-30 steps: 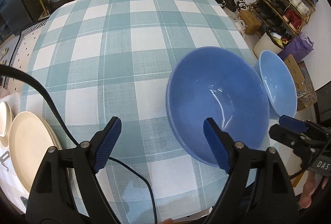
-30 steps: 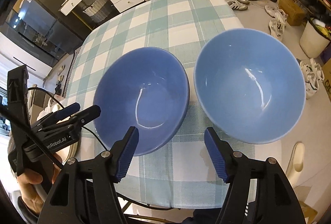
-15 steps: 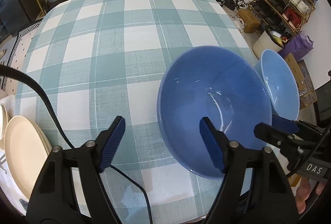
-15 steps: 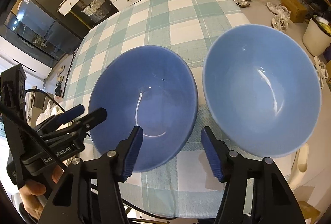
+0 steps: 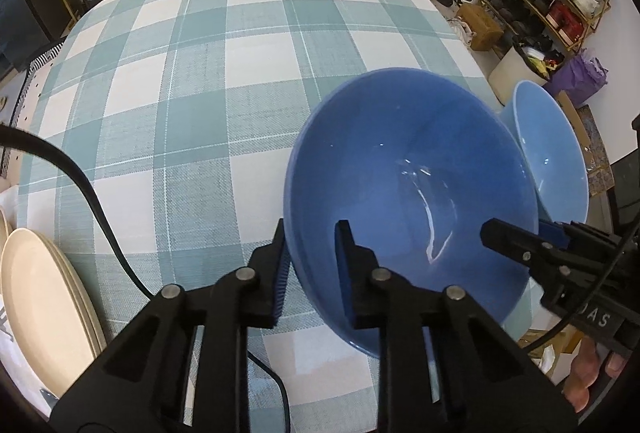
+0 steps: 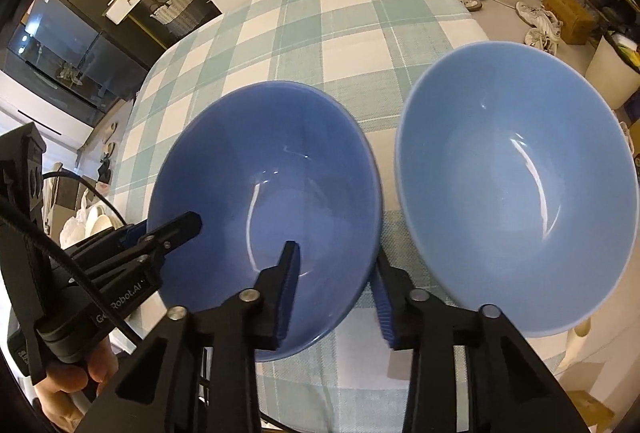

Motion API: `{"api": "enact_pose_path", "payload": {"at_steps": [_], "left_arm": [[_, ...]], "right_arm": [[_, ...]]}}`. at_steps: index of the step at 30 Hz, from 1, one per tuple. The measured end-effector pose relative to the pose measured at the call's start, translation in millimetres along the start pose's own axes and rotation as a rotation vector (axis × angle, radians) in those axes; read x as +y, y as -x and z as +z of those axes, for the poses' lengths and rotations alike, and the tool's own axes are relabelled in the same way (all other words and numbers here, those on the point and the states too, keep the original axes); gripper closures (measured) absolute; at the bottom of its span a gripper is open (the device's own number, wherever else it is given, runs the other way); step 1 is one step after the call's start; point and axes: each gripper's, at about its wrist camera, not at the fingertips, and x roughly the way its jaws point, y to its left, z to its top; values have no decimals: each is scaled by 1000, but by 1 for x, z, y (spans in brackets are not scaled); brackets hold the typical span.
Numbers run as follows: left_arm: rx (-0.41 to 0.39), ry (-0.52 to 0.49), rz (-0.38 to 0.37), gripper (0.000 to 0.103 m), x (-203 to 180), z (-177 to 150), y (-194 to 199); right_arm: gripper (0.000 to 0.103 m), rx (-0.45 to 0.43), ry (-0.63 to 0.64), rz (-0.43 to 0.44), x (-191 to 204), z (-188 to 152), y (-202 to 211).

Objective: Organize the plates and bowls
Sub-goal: 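Close both grippers on the rim of the nested blue bowls, then carry the nested bowls with both grippers and lower them into the third blue bowl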

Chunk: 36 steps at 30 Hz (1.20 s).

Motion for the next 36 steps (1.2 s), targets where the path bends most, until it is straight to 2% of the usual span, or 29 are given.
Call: {"api": "enact_pose_path", "payload": {"at_steps": [3,5,12,25,31,36], "left_arm": [[-1,7,7,92,2,1,-2],[-4,7,12,92,2,1,-2],[-16,11,29,93,5,1,2],[-95,23,51,93,6,15,58],[-121,23,40,93,-5,21,87],[-141,-2,36,93,-31,25,105]], "right_arm": [[84,1,5,-19,-3,0,-2],[87,1,5,-27,-4,0,-4],[87,-19,20,-37,1,0,-2],[87,-90,53,-30,24,11,41],[87,-121,61,-41,27,16,70],[87,-150,47,-62,16,16,100]]}}
